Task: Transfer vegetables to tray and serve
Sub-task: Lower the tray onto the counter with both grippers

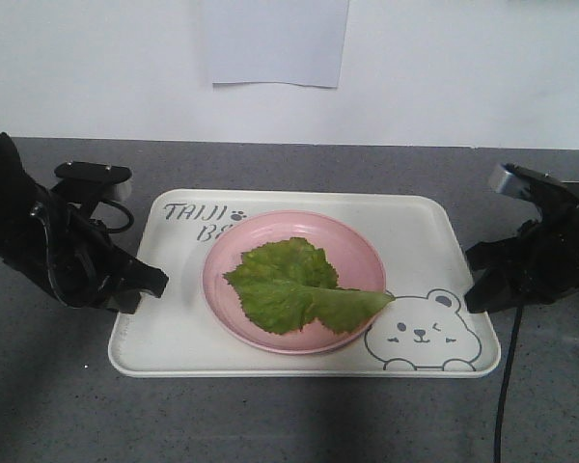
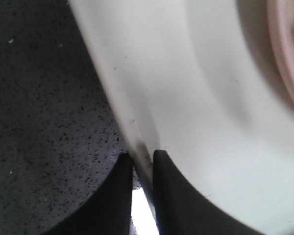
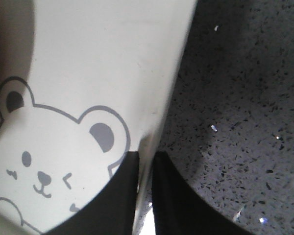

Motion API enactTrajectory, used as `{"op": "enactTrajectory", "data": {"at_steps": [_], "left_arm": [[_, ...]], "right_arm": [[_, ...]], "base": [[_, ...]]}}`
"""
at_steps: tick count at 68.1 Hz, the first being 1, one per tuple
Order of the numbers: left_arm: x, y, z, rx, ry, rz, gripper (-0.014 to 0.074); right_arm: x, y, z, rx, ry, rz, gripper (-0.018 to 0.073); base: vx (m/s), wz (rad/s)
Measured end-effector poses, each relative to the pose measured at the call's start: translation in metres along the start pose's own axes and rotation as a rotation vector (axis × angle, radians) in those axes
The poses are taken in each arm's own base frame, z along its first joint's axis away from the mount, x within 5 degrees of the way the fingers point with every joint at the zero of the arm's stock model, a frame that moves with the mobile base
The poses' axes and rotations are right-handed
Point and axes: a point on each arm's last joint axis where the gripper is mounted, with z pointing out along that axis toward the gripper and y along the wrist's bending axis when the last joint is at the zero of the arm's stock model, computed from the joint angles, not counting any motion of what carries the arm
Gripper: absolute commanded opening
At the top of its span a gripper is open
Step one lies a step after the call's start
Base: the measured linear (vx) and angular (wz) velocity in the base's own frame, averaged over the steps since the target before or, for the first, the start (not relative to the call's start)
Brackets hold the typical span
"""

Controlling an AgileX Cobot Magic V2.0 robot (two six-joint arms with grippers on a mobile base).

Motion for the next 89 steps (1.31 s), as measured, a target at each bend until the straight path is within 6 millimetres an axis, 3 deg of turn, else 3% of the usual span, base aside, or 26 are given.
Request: {"op": "enactTrajectory", "data": {"at_steps": [25,52,77,89], "left_arm": [[0.0,0.004,0.025,-0.004,0.1,-0.025,-0.0006],[0.003,0.006,0.037,-0.003,0.179,-0.031,0.0024],[0.005,0.006,0.037,-0.008,0.199,-0.007,0.0258],[0.005,0.006,0.036,-0.011,0.201,0.002,0.033]], "right_arm": [[-0.002,-0.017,0.032,-0.021,0.119,0.044,-0.0004],[0.001,-0.019,0.037,-0.033,0.171,0.046,0.0038],[0.004,-0.021,0.037,-0.01,0.212,0.039,0.025],[0.004,-0.02,0.036,-0.01,0.214,0.037,0.0274]], "base": [[0.0,0.0],[0.0,0.0],[0.0,0.0],[0.0,0.0]]}}
